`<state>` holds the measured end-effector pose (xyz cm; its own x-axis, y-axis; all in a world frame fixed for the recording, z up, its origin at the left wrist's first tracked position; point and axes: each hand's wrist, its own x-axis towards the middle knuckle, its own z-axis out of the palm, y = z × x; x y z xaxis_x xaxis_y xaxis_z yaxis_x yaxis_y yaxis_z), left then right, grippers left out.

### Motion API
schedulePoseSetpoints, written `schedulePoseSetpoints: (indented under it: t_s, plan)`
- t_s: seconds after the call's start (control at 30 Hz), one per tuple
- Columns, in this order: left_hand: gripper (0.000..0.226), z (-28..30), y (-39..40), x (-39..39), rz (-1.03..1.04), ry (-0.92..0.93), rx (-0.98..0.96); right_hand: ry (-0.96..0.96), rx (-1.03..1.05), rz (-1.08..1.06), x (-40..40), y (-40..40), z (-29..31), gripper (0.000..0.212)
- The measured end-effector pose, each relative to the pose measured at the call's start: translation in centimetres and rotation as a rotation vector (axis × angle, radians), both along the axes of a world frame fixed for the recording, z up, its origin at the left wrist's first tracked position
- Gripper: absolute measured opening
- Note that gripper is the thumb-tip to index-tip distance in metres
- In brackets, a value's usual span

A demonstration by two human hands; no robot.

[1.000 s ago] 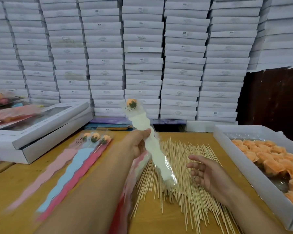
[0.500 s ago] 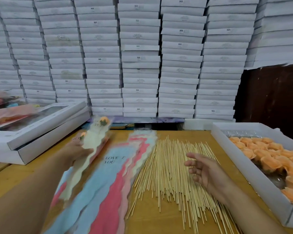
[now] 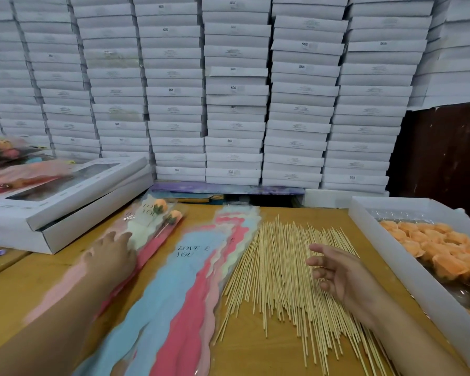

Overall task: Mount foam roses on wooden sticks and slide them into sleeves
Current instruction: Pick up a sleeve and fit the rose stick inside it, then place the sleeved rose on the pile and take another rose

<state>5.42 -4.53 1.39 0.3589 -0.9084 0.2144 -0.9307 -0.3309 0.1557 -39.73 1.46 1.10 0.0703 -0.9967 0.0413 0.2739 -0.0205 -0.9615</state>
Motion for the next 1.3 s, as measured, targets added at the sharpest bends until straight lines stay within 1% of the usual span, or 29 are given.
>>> schedulePoseSetpoints:
  t_s: [0.07,0.13,0.17,0.2,0.27,0.3,0.37,0.43,0.53,0.63,0.73,0.8,0.87,0.97,1.3]
  plan:
    - [0.052,0.2,0.6,-2.0,-0.012,-0.086,0.028,-0.003,-0.005,0.000,-0.1,0.0,0.0,0.041]
    - [0.056,0.4,1.5,-4.5,-0.097,-0.051,0.020,-0.010,-0.007,0.003,-0.1,0.0,0.0,0.036]
    - [0.063,0.4,2.1,-5.7,-0.155,0.009,0.039,-0.013,-0.007,0.002,-0.1,0.0,0.0,0.033]
    - [0.075,0.4,2.8,-6.9,-0.215,0.084,0.090,-0.015,-0.009,0.001,-0.1,-0.1,0.0,0.032]
    - [0.104,0.4,4.3,-8.7,-0.320,0.205,0.277,-0.011,-0.012,-0.001,-0.1,-0.1,-0.1,0.032]
    - [0.112,0.3,4.9,-9.4,-0.349,0.220,0.377,-0.007,-0.012,0.000,0.0,-0.1,-0.1,0.032]
    - [0.120,0.3,5.8,-10.5,-0.379,0.205,0.492,-0.007,-0.011,0.002,0.0,-0.1,-0.1,0.030]
    - [0.124,0.4,6.2,-11.3,-0.392,0.199,0.527,-0.015,-0.012,0.005,-0.1,-0.2,-0.1,0.030]
    - [0.120,-0.1,6.5,-11.9,-0.379,0.178,0.521,-0.028,-0.013,0.004,-0.2,-0.2,0.0,0.034]
    - [0.097,-1.2,6.6,-12.1,-0.371,0.120,0.469,-0.031,-0.015,-0.005,-0.1,-0.1,0.0,0.040]
    - [0.075,-1.6,6.4,-12.5,-0.375,0.124,0.425,-0.037,-0.014,-0.006,-0.1,-0.2,-0.1,0.033]
    - [0.068,-1.9,6.2,-12.8,-0.368,0.131,0.396,-0.035,-0.013,-0.006,-0.1,-0.2,-0.1,0.029]
    - [0.069,-2.3,6.2,-13.0,-0.363,0.125,0.363,-0.033,-0.013,-0.004,-0.1,-0.1,0.0,0.029]
    - [0.076,-2.8,5.9,-12.8,-0.367,0.092,0.338,-0.032,-0.018,-0.003,0.1,0.1,0.2,0.030]
    - [0.073,-2.9,1.3,-11.7,-0.360,0.051,0.320,-0.016,-0.015,-0.009,0.3,0.4,0.6,0.029]
